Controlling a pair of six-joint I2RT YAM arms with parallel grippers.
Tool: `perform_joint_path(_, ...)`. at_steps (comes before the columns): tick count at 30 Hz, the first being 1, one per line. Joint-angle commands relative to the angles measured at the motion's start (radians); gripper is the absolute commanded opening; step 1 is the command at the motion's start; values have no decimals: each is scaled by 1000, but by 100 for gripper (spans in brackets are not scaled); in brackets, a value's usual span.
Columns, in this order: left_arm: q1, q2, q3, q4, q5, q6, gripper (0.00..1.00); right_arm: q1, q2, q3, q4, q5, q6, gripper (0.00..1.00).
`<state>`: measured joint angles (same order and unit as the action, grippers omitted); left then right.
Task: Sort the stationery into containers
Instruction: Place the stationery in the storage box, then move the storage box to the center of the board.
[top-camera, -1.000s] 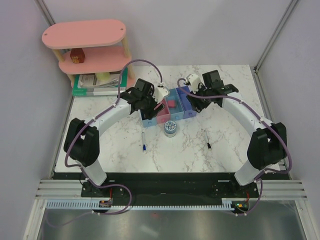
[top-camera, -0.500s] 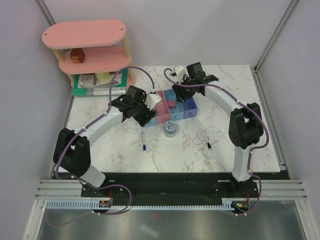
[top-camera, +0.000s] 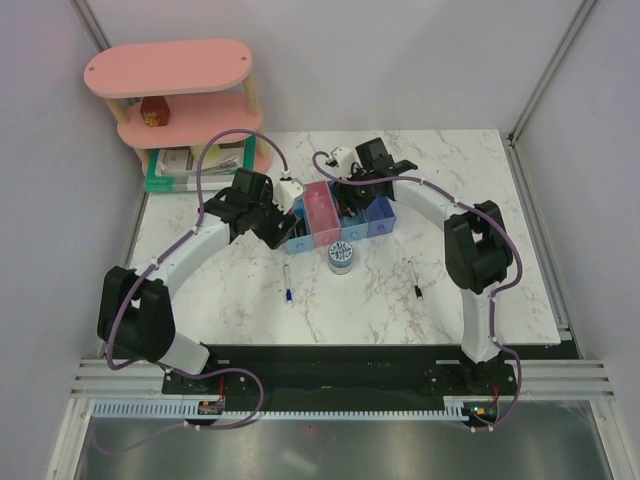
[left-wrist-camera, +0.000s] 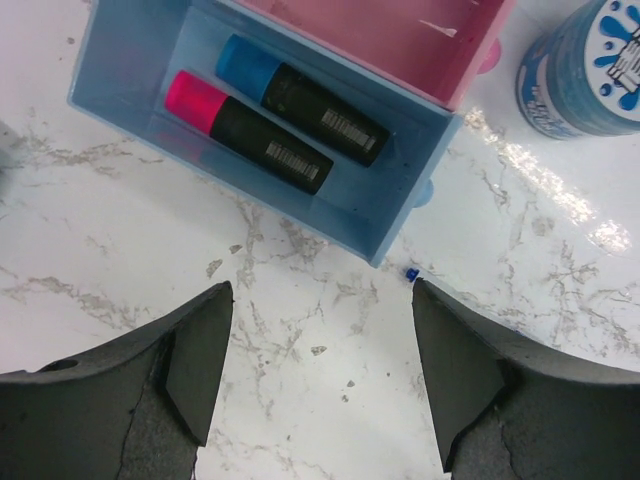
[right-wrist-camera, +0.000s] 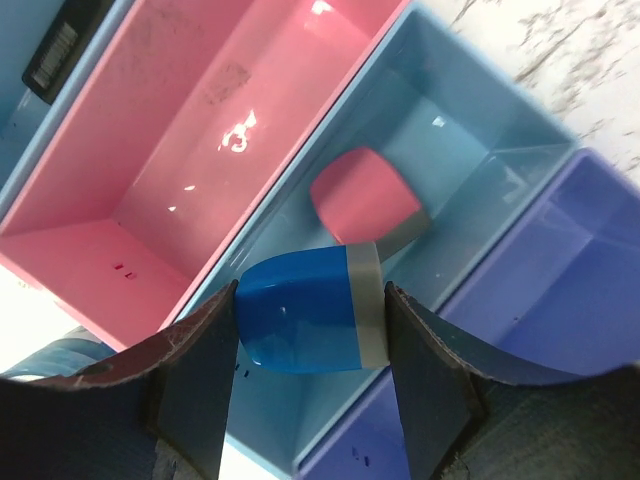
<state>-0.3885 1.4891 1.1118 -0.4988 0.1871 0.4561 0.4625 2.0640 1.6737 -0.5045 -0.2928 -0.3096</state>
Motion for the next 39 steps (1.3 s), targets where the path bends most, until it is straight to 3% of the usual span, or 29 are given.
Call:
perform_joint_path(1,-4,11,34,23,104,-50,79,4,25,-31,41,6,-5,61)
perform_joint_path(17,-9,117,-18,89,80,-40,77,11,39,-65,46,18,-19,69)
perform_joint_path(26,-15,191,-21,170,-3,-50,76,11,24,-58,15,38,-37,73)
perform_joint_path(39,-18,341,115,272,-123,-60,76,10,-218,-83,-150,80,-141,79)
